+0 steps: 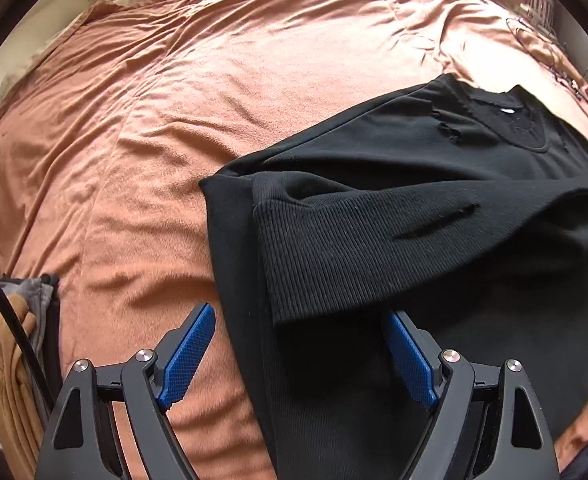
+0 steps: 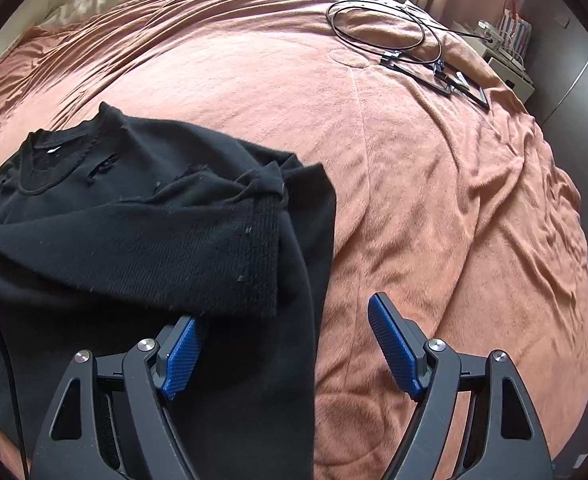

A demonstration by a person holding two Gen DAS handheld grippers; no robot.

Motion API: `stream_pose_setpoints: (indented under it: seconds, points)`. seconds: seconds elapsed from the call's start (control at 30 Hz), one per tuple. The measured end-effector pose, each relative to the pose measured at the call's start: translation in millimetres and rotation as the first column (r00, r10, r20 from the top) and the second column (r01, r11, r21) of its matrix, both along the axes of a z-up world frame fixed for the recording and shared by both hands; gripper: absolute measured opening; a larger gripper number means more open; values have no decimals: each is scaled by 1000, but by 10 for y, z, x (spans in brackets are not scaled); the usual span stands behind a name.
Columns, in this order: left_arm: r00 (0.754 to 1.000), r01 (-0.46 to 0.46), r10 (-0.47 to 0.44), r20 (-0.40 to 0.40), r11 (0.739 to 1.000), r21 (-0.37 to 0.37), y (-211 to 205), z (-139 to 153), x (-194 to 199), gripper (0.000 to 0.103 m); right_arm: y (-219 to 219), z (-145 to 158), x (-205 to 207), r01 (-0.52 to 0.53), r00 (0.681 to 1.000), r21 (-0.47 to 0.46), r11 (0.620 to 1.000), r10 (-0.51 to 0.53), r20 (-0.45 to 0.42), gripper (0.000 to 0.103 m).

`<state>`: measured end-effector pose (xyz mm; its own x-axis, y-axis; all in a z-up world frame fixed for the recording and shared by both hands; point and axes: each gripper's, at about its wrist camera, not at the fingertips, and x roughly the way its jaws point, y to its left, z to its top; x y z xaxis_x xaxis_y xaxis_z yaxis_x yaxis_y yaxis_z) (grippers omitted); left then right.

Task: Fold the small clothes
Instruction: 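Move both tools over the ribbed band of the folded sweatshirt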

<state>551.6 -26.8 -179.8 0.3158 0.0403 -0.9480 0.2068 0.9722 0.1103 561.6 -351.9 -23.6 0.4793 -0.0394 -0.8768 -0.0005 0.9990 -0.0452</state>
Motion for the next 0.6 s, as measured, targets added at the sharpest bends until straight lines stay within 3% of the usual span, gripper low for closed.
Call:
stream_pose_setpoints:
  seconds: [0.37,0.5,0.6]
  points:
    - [997,-41,40,61,999,8,-82,32,565,86,-18,76,585,36,997,-4,999,-36,66,78]
    - [993,-68,68,97,998,-9,-30,94,723,86,-99,185,677,53,992,45,998,-58,114,78]
    - [985,-101,109,132,993,-64,69,199,783,84,-183,231,655,37,989,104,994,-51,138,78]
